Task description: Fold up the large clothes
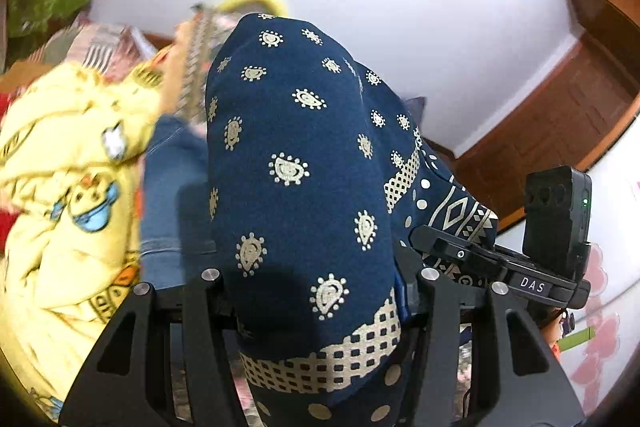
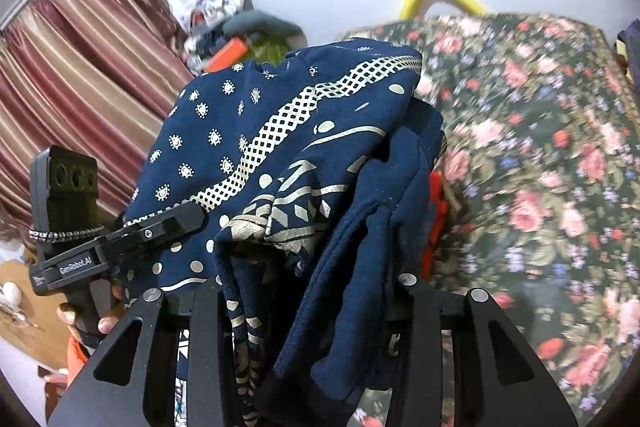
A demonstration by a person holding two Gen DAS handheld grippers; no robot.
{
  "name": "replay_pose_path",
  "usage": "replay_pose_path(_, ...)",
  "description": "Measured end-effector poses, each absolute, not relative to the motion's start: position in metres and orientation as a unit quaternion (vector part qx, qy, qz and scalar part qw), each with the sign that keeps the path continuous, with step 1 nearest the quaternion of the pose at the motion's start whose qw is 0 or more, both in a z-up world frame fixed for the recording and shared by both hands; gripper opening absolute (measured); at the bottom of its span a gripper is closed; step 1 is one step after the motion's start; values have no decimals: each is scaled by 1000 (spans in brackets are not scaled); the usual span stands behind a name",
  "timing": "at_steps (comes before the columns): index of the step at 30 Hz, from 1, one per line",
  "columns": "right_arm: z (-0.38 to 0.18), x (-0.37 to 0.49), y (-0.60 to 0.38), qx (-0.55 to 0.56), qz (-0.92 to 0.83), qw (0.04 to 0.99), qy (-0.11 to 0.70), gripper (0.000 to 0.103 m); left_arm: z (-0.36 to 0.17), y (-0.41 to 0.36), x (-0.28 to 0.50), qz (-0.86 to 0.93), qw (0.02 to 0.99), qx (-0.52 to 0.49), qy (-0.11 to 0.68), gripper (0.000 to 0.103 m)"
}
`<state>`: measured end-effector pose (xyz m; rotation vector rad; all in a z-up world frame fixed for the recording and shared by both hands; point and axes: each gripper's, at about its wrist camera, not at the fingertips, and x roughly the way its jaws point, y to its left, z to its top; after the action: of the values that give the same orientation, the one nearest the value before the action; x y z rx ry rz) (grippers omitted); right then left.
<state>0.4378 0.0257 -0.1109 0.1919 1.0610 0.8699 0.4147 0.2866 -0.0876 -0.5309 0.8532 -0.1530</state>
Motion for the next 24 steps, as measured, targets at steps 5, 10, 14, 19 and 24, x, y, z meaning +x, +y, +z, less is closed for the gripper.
replay_pose_path(5,-171,450,58,72,380,758,526,36,-164,323,432,-59,842,-284,456,54)
replay_pose_path(10,-205,451,65,60,371,762,526,41,-207,338,430,-71,840,-291,452,60)
replay_pose_path(14,-192,442,63,30,370,769,520,49,-195,329,414,-58,855,-252,450,67)
replay_pose_path(19,-172,413,59,-43,331,805,490,65,-174,310,392,-21,881,-175,439,68)
replay_pose_path(24,-155,391,37,-59,298,820,484,66,-158,306,361,-4,891,-159,425,68)
